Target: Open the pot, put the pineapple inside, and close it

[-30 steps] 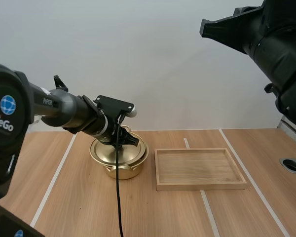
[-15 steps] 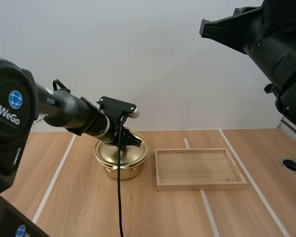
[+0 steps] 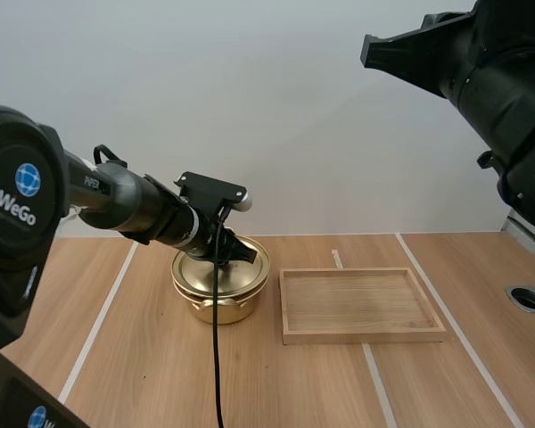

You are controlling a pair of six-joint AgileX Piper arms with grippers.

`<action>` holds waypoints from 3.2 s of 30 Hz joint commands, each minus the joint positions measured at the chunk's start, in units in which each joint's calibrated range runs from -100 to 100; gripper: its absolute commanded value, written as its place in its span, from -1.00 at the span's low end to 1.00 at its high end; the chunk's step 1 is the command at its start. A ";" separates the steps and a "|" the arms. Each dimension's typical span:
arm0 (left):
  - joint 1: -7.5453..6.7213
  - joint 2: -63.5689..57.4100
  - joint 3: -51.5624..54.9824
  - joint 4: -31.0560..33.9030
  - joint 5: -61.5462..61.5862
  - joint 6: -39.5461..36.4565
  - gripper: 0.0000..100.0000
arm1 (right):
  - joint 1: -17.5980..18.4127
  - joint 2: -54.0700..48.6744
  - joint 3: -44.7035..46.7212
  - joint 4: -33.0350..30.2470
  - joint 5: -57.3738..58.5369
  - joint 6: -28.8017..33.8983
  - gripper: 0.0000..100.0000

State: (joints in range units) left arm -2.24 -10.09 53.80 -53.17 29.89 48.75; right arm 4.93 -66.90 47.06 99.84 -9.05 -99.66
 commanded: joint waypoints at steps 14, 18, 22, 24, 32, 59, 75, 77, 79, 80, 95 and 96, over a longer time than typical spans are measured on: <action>-0.05 3.23 0.14 -1.03 -0.59 0.25 -1.00 | -0.28 -0.66 0.20 0.16 -0.14 -0.34 -1.00; -0.05 3.21 0.14 -1.03 -0.59 0.25 -0.92 | -0.28 -0.66 0.20 0.16 -0.14 -0.34 -1.00; -0.05 3.21 0.14 -1.03 -0.59 0.25 -0.23 | -0.28 -0.66 0.20 0.16 -0.14 -0.34 -1.00; -0.05 3.21 0.14 -1.03 -0.59 0.25 0.36 | -0.28 -0.66 0.20 0.16 -0.14 -0.34 -1.00; -0.05 2.42 -0.01 -0.65 -4.54 0.04 1.00 | -0.28 -0.66 0.20 0.16 -0.14 -0.34 -1.00; -0.05 -18.56 -2.72 -2.43 -1.86 -2.63 -1.00 | -0.28 -0.66 0.18 0.16 -0.58 -0.34 -1.00; 1.11 -48.86 -2.59 -2.67 -13.93 -8.51 -1.00 | -0.28 -6.22 7.55 0.16 -2.90 -0.34 -1.00; 1.11 -52.75 -2.44 -2.67 -14.31 -9.49 -1.00 | -0.28 -8.25 10.44 0.16 -2.90 -0.34 -1.00; 1.11 -55.99 -2.44 -2.67 -14.31 -10.69 -1.00 | -0.28 -10.26 13.25 0.16 -2.90 -0.34 -1.00; 1.11 -57.35 -2.44 -2.67 -14.31 -11.35 -1.00 | -0.28 -11.38 14.59 0.16 -2.90 -0.34 -1.00; 1.11 -83.19 10.42 -0.79 -14.31 -13.23 -1.00 | -0.28 -27.86 26.71 0.16 -6.52 -0.34 -1.00; 1.11 -84.16 11.56 -0.68 -14.31 -13.23 -1.00 | -0.28 -28.26 27.72 0.16 -7.59 -0.34 -1.00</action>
State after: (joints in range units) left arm -1.20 -91.68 62.63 -54.07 15.77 36.06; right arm 4.93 -93.71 72.95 99.84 -14.21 -99.66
